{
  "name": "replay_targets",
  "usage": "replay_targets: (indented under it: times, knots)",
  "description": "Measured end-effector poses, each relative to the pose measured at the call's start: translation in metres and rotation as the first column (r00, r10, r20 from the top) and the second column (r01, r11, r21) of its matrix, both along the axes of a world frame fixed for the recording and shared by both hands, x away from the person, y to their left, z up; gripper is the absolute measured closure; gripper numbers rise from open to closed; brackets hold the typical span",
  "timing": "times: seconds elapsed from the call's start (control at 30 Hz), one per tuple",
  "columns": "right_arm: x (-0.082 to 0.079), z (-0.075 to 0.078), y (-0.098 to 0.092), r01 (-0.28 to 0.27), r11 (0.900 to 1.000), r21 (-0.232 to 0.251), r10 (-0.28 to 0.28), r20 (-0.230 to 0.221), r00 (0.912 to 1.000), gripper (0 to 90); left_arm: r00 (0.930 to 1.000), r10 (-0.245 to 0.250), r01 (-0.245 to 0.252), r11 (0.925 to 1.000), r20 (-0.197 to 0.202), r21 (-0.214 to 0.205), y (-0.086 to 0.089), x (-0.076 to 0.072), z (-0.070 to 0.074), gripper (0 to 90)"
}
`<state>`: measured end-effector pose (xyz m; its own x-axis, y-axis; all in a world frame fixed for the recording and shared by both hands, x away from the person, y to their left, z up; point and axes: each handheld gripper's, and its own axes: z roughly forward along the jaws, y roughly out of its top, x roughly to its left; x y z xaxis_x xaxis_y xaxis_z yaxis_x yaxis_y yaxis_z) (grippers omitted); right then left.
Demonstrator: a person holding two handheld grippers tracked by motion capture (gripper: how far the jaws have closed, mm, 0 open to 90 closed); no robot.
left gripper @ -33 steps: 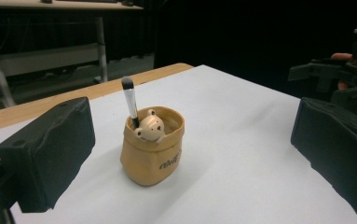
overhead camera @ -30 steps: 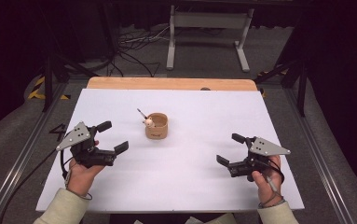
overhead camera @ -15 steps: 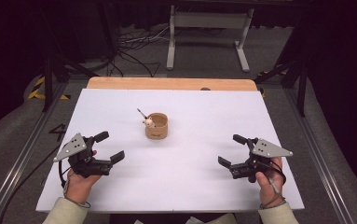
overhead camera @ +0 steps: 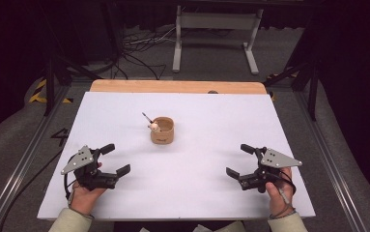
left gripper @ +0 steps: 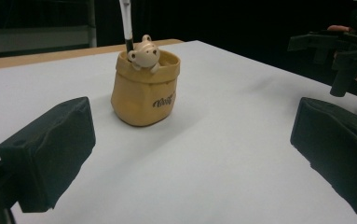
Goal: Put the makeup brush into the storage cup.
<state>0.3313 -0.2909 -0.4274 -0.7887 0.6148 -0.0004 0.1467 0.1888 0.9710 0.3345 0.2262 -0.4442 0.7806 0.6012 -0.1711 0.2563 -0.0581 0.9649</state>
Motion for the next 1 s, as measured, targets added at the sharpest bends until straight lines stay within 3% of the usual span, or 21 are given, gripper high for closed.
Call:
replay_targets:
  times: [0.13,0.57,1.0]
  knots:
    - [0.000,-0.005,-0.002,0.006,0.9999,0.016,-0.006,-0.003,1.0000,0.3,0.9997,0.010,-0.010,0.9999,-0.024,-0.007,-0.001,0.002,-0.005,0.6]
    - [0.000,-0.020,0.005,-0.004,1.0000,0.009,0.004,-0.032,0.9995,0.4,0.9998,0.002,-0.001,0.9996,-0.018,0.029,-0.006,-0.001,-0.008,0.8]
    - [0.001,-0.017,0.006,0.010,0.9998,0.018,-0.010,-0.031,0.9995,0.4,0.9987,0.043,-0.043,0.9989,-0.028,-0.016,0.001,-0.001,-0.008,1.3]
